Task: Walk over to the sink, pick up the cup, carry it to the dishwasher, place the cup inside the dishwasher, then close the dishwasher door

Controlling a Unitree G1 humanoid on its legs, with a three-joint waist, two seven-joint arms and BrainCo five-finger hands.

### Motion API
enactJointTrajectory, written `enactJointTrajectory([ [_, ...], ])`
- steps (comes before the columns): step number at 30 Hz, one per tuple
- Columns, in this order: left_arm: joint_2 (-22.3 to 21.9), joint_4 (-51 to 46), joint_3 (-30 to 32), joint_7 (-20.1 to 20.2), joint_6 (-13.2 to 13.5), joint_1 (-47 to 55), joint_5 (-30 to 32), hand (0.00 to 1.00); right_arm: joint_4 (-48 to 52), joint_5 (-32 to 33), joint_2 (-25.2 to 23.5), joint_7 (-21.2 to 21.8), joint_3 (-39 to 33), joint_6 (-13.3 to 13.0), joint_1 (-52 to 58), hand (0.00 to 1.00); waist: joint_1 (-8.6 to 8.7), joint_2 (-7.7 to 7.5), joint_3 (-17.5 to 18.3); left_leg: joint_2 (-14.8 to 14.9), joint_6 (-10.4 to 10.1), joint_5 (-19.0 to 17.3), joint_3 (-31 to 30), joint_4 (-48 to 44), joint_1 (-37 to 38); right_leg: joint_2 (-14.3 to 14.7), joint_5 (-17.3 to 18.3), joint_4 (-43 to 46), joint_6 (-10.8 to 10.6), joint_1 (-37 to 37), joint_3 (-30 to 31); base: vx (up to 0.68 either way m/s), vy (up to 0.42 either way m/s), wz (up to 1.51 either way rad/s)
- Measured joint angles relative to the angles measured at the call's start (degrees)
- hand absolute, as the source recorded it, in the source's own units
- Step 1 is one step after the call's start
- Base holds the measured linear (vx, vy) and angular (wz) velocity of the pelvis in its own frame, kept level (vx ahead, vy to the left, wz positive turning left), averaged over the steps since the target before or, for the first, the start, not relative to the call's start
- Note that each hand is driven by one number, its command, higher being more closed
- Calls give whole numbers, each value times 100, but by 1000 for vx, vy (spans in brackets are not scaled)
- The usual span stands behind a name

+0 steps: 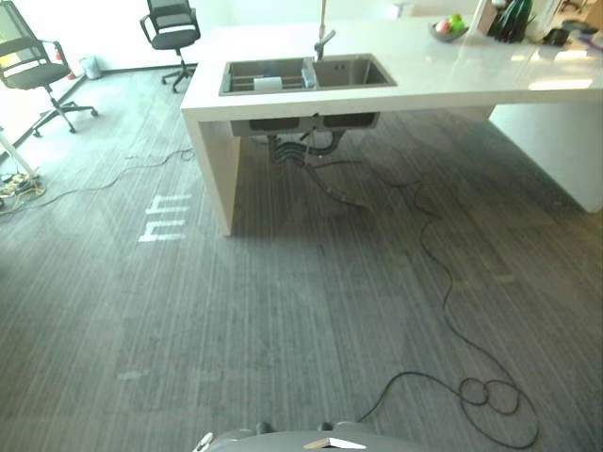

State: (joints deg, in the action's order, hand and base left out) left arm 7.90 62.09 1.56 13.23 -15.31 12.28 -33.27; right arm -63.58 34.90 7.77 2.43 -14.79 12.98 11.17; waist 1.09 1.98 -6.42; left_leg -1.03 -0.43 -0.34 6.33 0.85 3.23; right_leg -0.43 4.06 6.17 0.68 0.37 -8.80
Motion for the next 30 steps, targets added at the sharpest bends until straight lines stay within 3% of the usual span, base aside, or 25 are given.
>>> enactJointTrajectory([
  [10,231,-522,39,46,-187,-212,36,0,244,78,-133,189,349,-701,-573,0,-29,-223,-249,-4,91,300,-169,350,83,63,-363,-745,48,378,-368,79,6,12],
  [13,237,-658,-39,0,-104,-193,18,0,447,261,-234,348,410,-919,-694,0,-83,-227,-282,-20,64,282,-174,350,203,34,-378,-731,16,506,-520,37,9,12],
  [15,225,-767,-180,-87,101,-203,-56,0,494,398,-263,378,509,-1141,-807,0,-122,-223,-284,-23,49,273,-163,350,227,28,-365,-731,-22,546,-538,12,18,6],
  [21,66,-844,-134,-337,480,-210,47,0,625,398,-288,459,514,-1269,-830,0,-186,-178,-298,-7,-23,225,-36,351,336,16,-313,-663,-106,591,-528,-43,8,-7],
  [30,-7,-273,287,-548,639,-252,538,0,275,-97,-271,464,400,-1199,-450,0,-187,-187,-315,-12,58,235,18,399,406,-7,-253,-708,-135,656,-617,-97,-2,-3],
])
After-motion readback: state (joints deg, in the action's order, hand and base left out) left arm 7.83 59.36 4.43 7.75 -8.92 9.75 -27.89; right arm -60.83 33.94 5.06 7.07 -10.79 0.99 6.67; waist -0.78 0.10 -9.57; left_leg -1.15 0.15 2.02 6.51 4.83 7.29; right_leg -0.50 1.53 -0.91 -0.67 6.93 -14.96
